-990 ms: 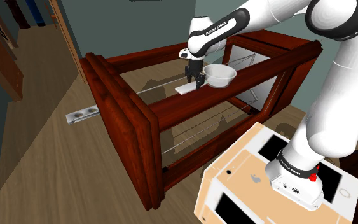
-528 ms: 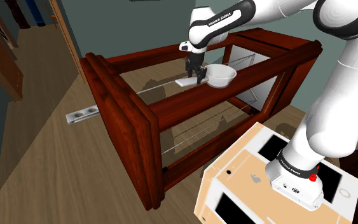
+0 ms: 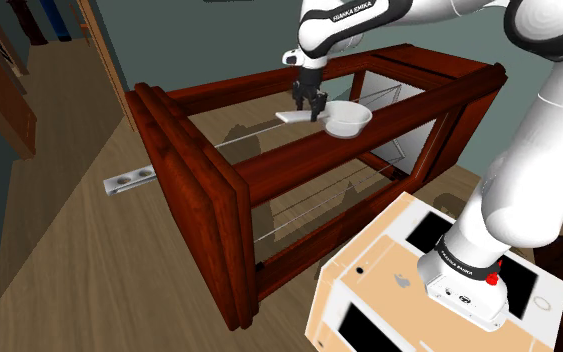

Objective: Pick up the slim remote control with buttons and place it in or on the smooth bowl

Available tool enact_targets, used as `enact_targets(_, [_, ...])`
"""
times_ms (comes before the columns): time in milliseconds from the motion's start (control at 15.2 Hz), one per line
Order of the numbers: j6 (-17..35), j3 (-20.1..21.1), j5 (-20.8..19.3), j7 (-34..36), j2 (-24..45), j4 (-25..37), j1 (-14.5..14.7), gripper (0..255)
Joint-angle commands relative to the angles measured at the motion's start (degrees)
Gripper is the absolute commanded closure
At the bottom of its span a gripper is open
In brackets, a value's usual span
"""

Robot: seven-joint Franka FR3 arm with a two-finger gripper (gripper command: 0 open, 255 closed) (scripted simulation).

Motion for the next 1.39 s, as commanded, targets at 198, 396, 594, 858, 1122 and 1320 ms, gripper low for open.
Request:
enact_targets(198, [-3.73,-0.03,-0.29,0.2,-0.95,2.81,0.02,255])
enact_targets(396, [-5.22,-0.03,-0.37,0.27,-1.26,4.0,0.03,255])
enact_targets(594, [-5.25,-1.88,-0.38,-3.66,-1.61,3.61,-2.06,255])
enact_targets(858, [-5.48,-4.38,-0.19,-9.05,-1.32,4.01,-4.9,255])
enact_targets(1122, [-5.94,-6.88,0.34,-14.6,-0.12,5.5,-7.81,255])
enact_targets(1320, [-6.47,-8.69,1.03,-18.86,1.4,7.33,-10.11,255])
